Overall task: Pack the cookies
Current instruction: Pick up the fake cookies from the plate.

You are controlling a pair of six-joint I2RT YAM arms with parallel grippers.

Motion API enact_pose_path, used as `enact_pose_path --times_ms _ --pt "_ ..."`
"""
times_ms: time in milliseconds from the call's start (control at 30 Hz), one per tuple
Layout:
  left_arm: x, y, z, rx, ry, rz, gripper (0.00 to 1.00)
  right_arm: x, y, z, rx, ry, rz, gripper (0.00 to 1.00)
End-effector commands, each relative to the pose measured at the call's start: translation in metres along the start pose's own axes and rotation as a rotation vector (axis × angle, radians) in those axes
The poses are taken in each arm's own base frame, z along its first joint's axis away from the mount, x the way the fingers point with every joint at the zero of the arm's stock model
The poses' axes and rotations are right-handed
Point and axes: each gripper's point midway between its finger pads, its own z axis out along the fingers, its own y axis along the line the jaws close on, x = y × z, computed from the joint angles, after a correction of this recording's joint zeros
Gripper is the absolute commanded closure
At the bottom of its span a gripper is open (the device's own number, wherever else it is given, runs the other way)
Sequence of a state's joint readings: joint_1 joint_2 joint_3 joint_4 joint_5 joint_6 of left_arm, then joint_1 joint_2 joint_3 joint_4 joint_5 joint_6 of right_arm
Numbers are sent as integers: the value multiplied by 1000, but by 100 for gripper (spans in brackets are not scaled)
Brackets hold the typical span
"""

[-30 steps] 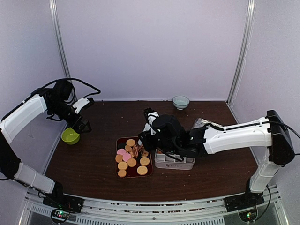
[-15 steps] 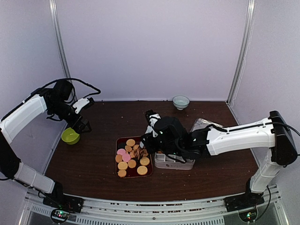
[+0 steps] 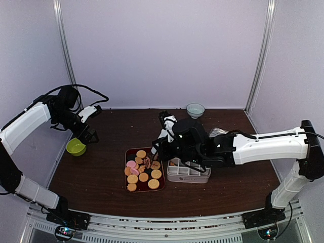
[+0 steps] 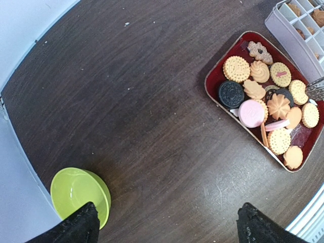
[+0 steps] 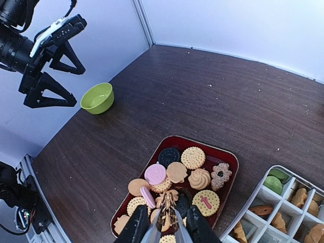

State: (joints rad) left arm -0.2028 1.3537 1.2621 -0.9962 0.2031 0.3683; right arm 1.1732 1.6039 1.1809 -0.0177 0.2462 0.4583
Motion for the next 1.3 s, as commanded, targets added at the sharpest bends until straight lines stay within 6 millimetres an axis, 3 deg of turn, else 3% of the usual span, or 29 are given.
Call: enact_pose_path --times_ms 0,267,467,700,1000,1267 --pt "-2 2 -1 0 -9 7 2 -29 3 -17 5 -64 -9 100" --pt "0 0 1 9 -5 5 2 -31 26 3 -39 -55 -41 100" --pt "9 -4 2 21 21 16 2 -37 47 29 -62 -59 -115 88" --pt "13 -7 1 27 28 29 2 -20 56 51 -85 -9 -188 78" --pt "7 -7 -2 37 21 29 2 -7 63 60 -125 21 -200 71" --pt "8 -7 -2 36 26 28 2 -12 62 59 -122 11 -204 70"
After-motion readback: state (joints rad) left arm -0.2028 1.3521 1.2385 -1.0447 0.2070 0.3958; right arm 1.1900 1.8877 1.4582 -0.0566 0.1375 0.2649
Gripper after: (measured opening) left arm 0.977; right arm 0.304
